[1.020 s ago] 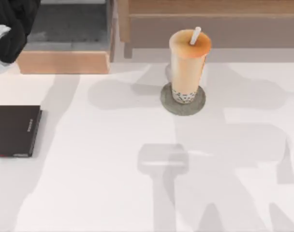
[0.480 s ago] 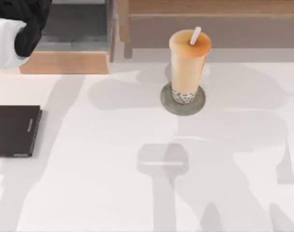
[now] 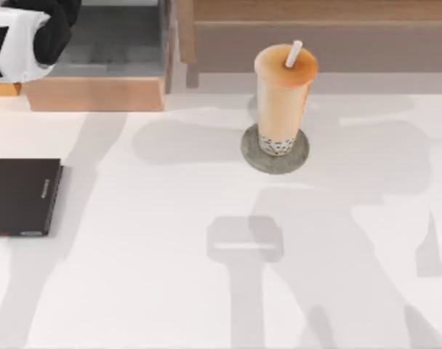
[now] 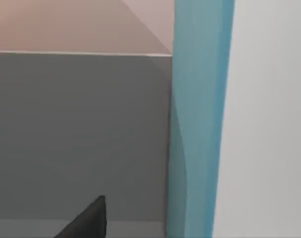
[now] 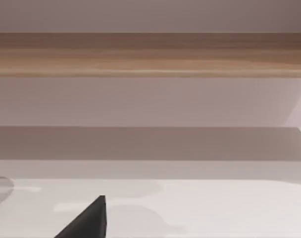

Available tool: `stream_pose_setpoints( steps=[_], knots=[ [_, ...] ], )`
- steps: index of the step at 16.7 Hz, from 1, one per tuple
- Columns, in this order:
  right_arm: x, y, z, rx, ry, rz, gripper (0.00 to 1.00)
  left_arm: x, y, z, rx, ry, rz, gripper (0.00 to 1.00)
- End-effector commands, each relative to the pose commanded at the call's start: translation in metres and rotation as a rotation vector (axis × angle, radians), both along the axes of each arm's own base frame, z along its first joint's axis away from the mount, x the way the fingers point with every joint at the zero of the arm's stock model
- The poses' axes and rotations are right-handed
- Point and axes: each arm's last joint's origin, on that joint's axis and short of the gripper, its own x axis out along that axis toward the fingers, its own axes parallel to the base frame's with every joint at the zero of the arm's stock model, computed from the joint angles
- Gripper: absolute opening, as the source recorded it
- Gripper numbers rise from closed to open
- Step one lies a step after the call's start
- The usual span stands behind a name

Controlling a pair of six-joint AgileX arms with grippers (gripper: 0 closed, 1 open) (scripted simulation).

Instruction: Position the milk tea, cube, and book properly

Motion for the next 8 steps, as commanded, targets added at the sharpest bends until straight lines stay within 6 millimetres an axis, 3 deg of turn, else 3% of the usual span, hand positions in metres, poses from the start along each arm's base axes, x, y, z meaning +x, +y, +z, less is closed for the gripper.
stream_pose_setpoints(
  steps=[4,8],
  knots=[
    [0.0000,0.0000,0.0000,0.000,0.000,0.000,1.00,0.0016,0.0000,0.0000,0.000,0.000,0.000,1.00],
    [0.0000,0.0000,0.0000,0.000,0.000,0.000,1.00,0.0016,0.0000,0.0000,0.000,0.000,0.000,0.70]
  ],
)
